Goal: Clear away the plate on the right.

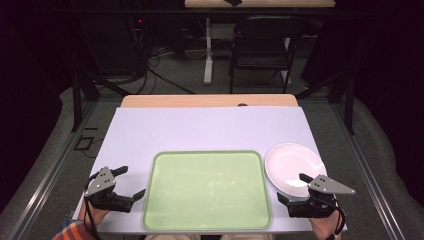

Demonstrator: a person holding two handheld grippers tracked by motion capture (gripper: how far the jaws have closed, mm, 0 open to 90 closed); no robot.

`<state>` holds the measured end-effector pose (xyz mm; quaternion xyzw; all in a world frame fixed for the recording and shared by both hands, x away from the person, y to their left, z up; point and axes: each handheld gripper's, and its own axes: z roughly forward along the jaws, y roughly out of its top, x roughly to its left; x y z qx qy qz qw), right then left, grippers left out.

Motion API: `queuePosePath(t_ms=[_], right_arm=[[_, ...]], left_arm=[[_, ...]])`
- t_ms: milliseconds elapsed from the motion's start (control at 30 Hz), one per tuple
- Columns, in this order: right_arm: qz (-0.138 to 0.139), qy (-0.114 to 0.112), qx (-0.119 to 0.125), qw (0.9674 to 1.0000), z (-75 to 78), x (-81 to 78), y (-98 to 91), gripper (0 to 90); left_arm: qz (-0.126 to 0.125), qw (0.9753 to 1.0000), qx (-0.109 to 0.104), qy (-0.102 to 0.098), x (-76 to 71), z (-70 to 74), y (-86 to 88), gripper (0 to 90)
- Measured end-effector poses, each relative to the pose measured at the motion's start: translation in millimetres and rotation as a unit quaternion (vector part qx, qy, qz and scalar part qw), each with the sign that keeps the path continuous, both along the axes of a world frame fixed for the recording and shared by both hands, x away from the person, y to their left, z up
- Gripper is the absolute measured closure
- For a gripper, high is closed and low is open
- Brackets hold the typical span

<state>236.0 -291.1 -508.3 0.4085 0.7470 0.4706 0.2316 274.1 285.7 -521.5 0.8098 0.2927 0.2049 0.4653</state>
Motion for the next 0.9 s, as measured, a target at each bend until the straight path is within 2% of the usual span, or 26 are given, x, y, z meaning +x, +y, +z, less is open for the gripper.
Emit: queuePosePath(t_ms=[133,167,267,300,367,467,600,633,667,700,733,833,867,900], right_arm=[[-0.008,0.006,0.006,0.9999,-0.3,1.2,-4.1,0.0],[-0.016,0.011,0.017,0.9997,-0.3,2.8,-8.2,0.0],[-0.023,0.018,0.027,0.9992,-1.7,4.4,-12.4,0.0],[-0.038,0.024,0.034,0.9984,-2.4,5.6,-16.8,0.0],[-0.043,0.028,0.04,0.9979,-2.6,6.7,-19.3,0.0],[-0.066,0.045,0.048,0.9956,-5.2,11.4,-29.0,0.0],[-0.082,0.05,0.053,0.994,-6.6,14.7,-36.3,0.0],[-0.099,0.06,0.053,0.9918,-8.2,17.4,-41.7,0.0],[-0.099,0.06,0.053,0.9918,-8.2,17.4,-41.7,0.0],[-0.115,0.065,0.062,0.9893,-9.5,20.0,-49.4,0.0],[-0.115,0.065,0.062,0.9893,-9.5,20.0,-49.4,0.0],[-0.138,0.074,0.079,0.9845,-12.5,24.0,-61.6,0.0],[-0.148,0.081,0.085,0.9821,-13.7,25.3,-65.7,0.0],[-0.161,0.092,0.105,0.977,-16.6,27.9,-73.8,0.0]], left_arm=[[0.0,1.0,-0.002,-0.003,-0.9,0.8,0.0,0.5],[0.0,1.0,0.002,-0.002,-0.3,0.7,0.5,0.5],[0.0,1.0,0.002,-0.002,-0.4,0.8,-0.2,0.4],[0.003,1.0,0.008,-0.002,-1.0,-0.3,-1.9,0.1],[0.002,0.9999,0.015,0.0,-0.7,-0.5,-1.7,0.1],[0.005,0.9999,0.008,-0.003,-0.4,-0.2,-1.4,0.0],[0.008,0.9998,0.016,-0.002,-0.4,0.0,-1.5,0.0],[0.007,0.9998,0.017,0.0,-0.1,-0.4,-1.7,0.0],[0.008,0.9998,0.018,0.001,-0.2,-0.9,-2.0,0.0],[0.008,0.9998,0.019,0.0,-0.1,-1.0,-1.8,0.0],[0.008,0.9998,0.019,0.0,-0.1,-1.0,-1.8,0.0],[0.008,0.9998,0.018,-0.003,0.1,-0.2,-1.4,0.0],[0.008,0.9998,0.018,-0.003,-0.1,-0.4,-1.6,0.0],[0.008,0.9997,0.021,-0.003,0.1,-0.6,-1.6,0.0]])
